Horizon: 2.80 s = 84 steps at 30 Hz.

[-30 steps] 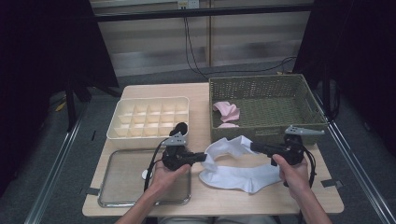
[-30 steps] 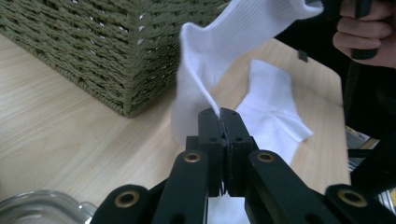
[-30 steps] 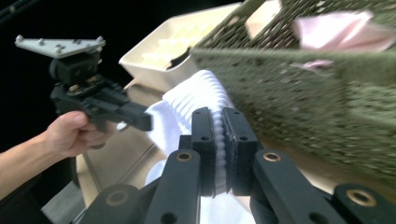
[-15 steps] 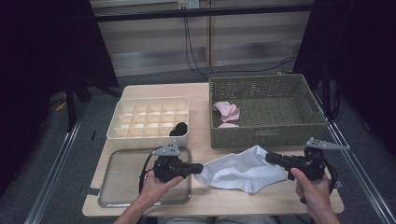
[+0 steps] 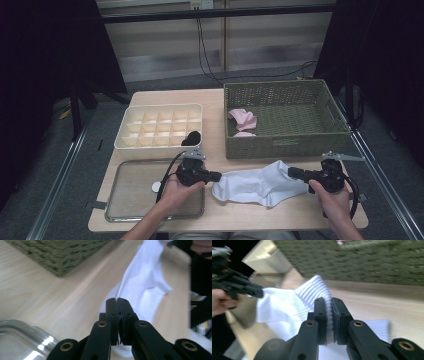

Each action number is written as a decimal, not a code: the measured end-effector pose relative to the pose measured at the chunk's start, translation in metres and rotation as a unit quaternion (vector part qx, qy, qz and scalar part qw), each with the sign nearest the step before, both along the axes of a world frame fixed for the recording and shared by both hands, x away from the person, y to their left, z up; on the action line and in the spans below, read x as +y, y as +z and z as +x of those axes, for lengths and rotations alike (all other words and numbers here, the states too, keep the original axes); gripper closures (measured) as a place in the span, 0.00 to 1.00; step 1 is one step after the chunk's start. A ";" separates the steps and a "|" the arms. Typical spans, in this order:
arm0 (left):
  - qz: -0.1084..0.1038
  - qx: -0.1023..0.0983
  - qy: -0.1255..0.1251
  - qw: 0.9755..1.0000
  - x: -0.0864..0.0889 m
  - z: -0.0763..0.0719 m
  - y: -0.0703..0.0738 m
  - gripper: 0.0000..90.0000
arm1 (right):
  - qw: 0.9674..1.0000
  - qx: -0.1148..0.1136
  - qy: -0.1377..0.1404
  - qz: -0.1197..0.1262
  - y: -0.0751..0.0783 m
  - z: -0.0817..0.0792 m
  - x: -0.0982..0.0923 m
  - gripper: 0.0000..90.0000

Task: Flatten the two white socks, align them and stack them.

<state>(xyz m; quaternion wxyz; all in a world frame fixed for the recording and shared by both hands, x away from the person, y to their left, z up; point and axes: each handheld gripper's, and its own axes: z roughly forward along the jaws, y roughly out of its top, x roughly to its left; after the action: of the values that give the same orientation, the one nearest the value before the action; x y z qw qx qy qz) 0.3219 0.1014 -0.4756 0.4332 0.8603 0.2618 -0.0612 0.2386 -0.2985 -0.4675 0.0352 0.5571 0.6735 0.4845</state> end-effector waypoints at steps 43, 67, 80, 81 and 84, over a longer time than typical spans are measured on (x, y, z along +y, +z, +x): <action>-0.003 -0.016 -0.028 0.999 -0.007 -0.028 -0.017 0.73 | 0.992 0.033 -0.012 -0.125 -0.030 0.028 -0.004 0.92; -0.022 -0.020 -0.017 0.999 -0.001 -0.021 -0.004 0.97 | 0.996 0.000 -0.013 -0.083 -0.014 0.019 -0.006 0.94; -0.034 -0.013 -0.017 0.999 0.002 -0.021 0.002 0.98 | 0.997 -0.008 -0.011 -0.070 -0.007 0.014 -0.007 0.94; -0.038 -0.014 -0.015 0.999 0.003 -0.022 0.004 0.98 | 0.998 -0.009 -0.013 -0.066 -0.004 0.012 -0.009 0.94; -0.046 -0.014 -0.020 0.999 0.005 -0.026 0.007 0.98 | 0.998 -0.015 -0.019 -0.055 0.004 0.003 -0.015 0.94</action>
<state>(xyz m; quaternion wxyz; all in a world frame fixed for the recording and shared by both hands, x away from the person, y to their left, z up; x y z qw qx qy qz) 0.2958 0.1064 -0.4683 0.4750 0.8451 0.2354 -0.0694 0.2420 -0.3136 -0.4636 0.0853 0.5599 0.6876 0.4544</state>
